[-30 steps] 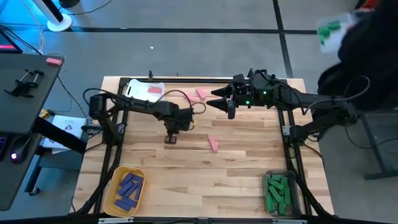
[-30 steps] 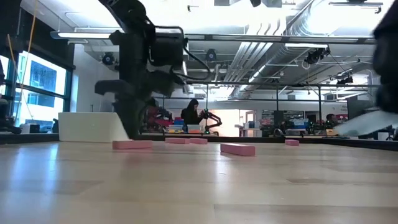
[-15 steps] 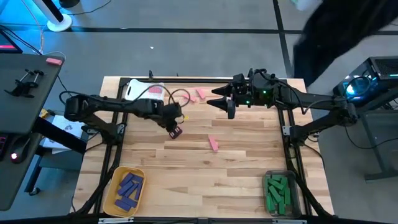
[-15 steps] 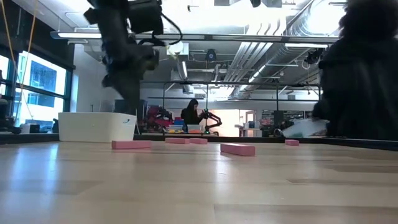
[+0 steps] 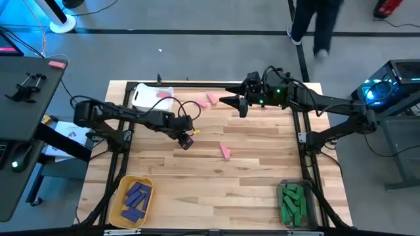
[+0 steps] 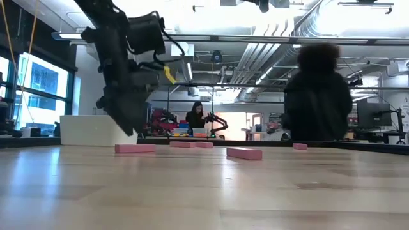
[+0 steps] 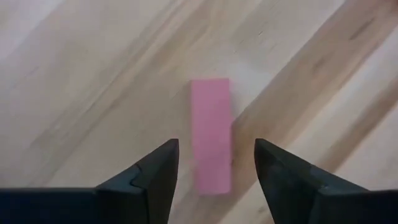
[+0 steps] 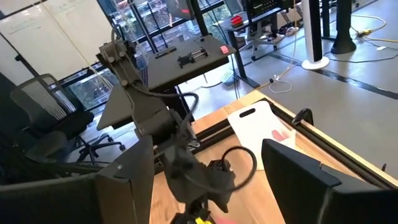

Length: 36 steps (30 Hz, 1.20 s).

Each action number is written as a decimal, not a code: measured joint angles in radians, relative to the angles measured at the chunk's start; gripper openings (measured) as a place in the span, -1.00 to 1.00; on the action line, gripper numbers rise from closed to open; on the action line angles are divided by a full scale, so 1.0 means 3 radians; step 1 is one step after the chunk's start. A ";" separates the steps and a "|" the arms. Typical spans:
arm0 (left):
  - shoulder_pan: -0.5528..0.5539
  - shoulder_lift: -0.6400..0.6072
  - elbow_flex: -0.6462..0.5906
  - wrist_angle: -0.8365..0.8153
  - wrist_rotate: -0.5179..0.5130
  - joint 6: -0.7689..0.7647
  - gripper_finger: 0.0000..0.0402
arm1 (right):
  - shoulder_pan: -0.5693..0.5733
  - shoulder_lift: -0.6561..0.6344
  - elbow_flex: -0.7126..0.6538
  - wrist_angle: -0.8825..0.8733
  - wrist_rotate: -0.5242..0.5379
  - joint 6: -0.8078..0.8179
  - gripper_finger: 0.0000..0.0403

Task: Sort blocks
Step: Put the pink block into the white bin

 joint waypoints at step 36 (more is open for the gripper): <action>0.1785 -0.1342 -0.0030 -0.0864 -0.0828 0.0510 -0.59 | 0.0003 0.0000 0.0000 -0.0014 -0.0006 0.0094 0.15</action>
